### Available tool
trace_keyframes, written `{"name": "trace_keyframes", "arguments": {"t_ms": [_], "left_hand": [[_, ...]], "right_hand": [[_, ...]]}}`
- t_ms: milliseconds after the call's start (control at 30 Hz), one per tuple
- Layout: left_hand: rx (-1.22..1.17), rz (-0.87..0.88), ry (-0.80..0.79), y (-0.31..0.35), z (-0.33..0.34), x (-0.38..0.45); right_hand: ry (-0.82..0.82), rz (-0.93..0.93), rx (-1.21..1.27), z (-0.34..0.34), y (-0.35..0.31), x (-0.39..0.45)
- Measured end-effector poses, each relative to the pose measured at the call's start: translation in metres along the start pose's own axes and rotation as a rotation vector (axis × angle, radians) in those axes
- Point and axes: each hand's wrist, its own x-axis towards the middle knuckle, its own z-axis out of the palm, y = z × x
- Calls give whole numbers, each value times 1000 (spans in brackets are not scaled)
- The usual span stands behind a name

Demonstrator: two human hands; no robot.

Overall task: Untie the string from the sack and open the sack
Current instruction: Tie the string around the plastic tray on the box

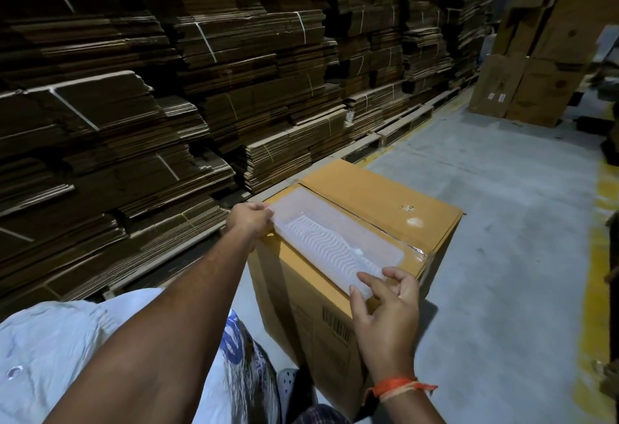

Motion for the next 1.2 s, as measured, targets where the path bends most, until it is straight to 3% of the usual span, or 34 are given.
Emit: {"name": "trace_keyframes", "arguments": {"t_ms": [167,333,633,933,1200], "left_hand": [[-24,-6,-48,-6,1,2],[-8,0,-28,-9,3,9],[83,-7,5,-1,5,13],[224,213,-234,15,18,30],[225,224,-189,24,37,35]], "right_hand": [[119,190,259,-3,2,-1],[62,400,514,-8,0,13],[0,438,565,-9,3,24],[83,486,605,-15,15,76],[119,540,625,-9,21,91]]}}
